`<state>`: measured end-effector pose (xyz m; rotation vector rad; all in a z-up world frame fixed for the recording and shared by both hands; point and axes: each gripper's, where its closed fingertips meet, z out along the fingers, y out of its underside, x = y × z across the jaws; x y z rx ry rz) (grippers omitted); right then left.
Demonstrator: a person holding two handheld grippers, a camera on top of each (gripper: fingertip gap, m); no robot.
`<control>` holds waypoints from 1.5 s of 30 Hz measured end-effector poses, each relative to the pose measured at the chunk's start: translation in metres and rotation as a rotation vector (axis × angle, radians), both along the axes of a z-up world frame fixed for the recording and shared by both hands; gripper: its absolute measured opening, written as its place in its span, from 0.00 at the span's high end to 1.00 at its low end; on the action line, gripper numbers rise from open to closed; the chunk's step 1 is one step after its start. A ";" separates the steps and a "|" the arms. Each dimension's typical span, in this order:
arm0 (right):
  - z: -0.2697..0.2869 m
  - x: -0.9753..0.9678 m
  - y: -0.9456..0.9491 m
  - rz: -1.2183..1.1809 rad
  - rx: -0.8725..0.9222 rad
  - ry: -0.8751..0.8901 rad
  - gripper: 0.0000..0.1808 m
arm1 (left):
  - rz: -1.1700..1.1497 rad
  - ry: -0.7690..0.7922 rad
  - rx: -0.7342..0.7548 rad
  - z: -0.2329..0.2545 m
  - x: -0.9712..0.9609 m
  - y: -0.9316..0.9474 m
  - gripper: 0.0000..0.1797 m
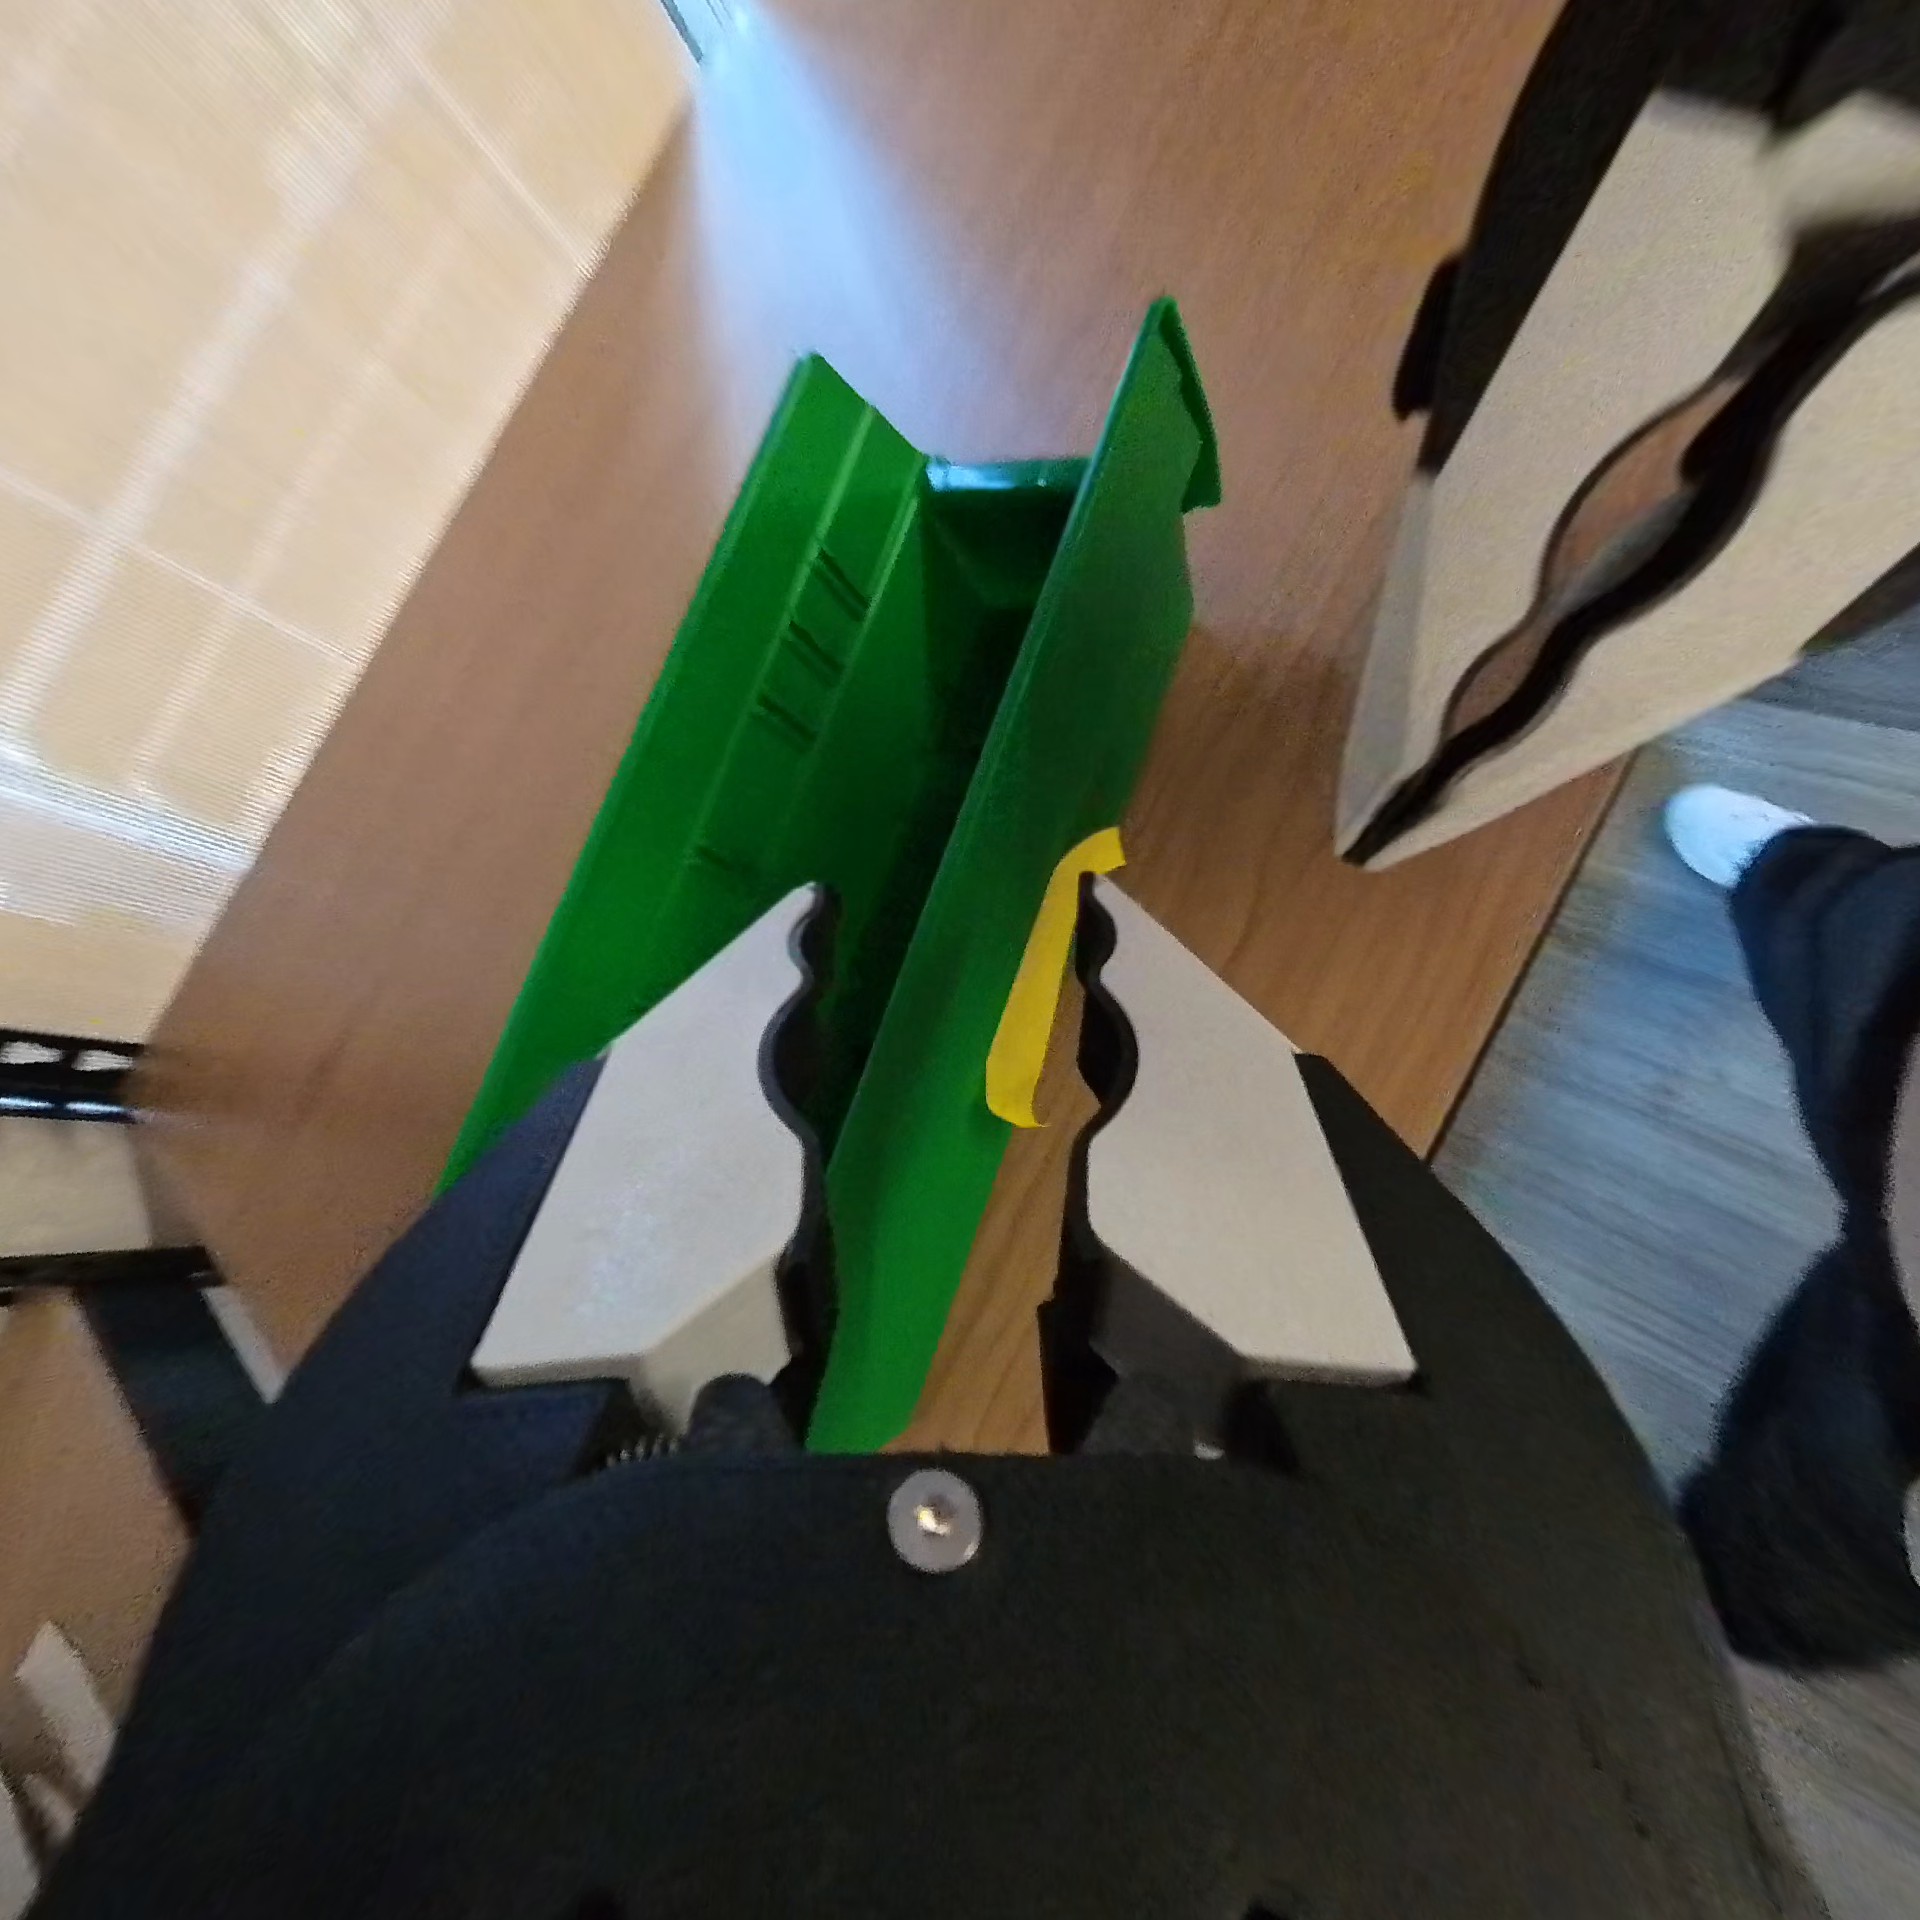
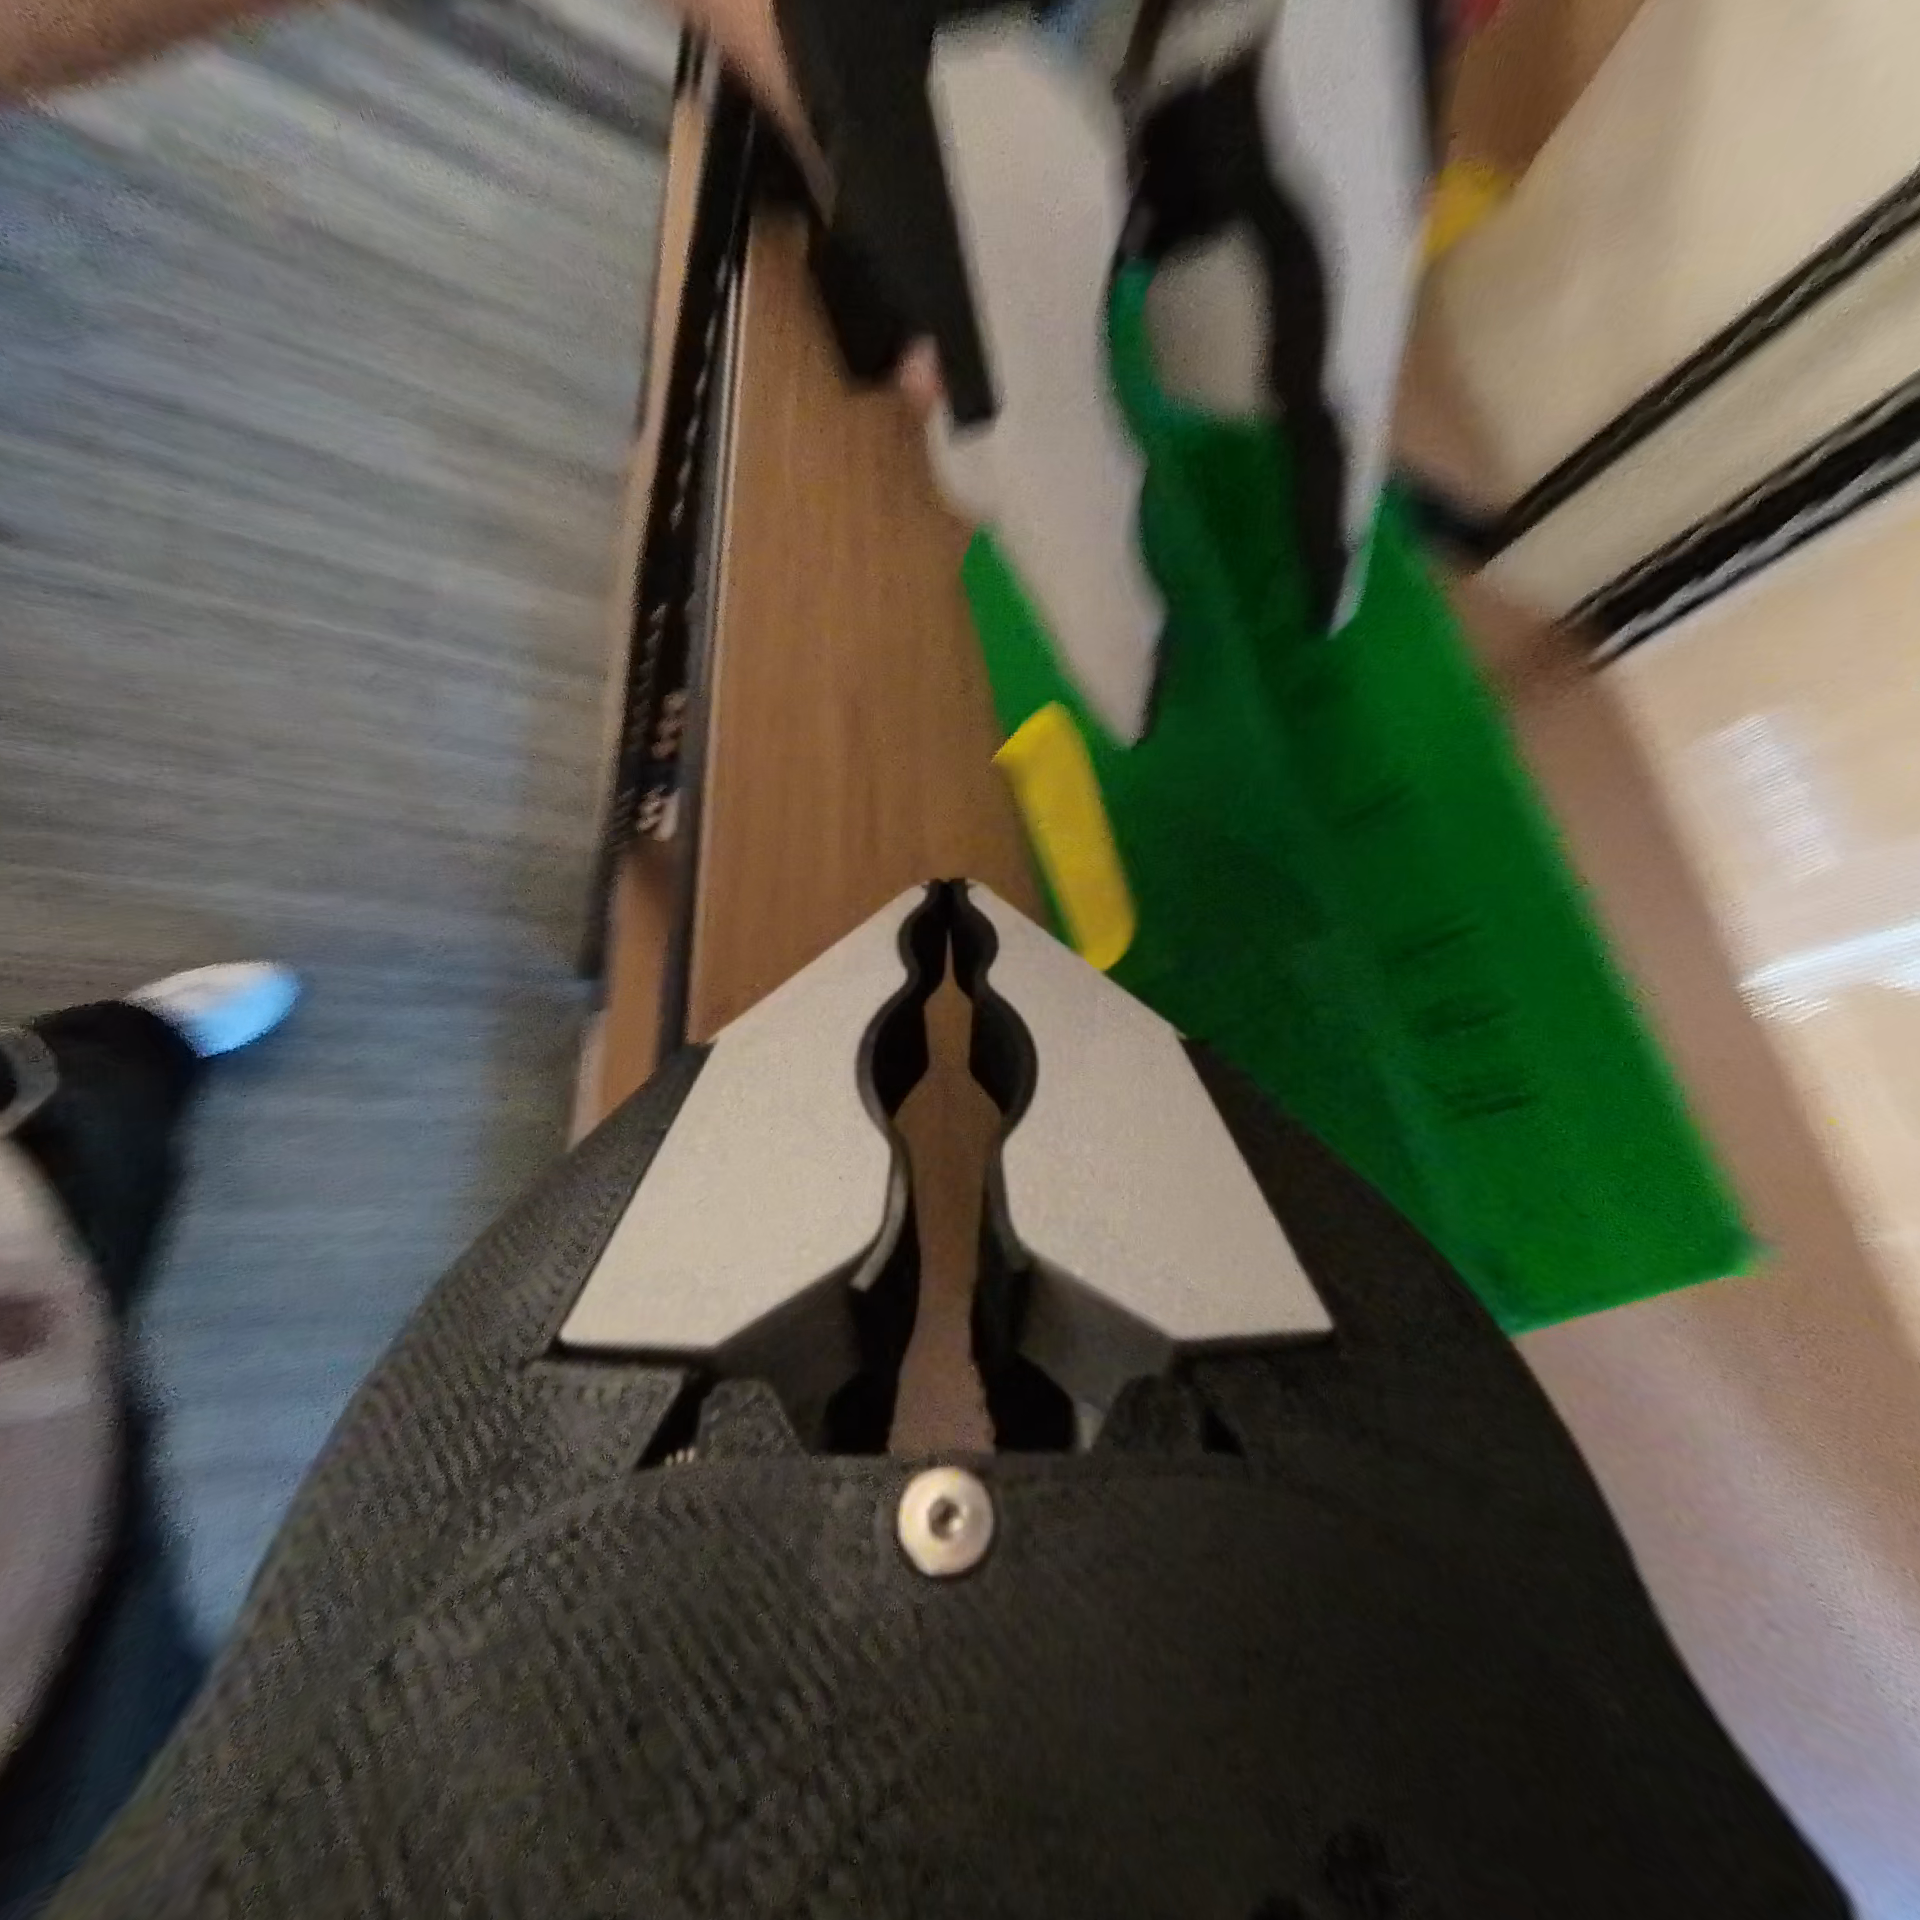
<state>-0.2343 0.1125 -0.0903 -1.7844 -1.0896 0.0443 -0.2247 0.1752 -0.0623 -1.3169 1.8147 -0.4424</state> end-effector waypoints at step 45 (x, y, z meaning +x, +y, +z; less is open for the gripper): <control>-0.035 0.043 0.064 -0.287 -0.064 0.015 1.00 | 0.094 0.203 -0.274 -0.032 0.011 0.000 0.98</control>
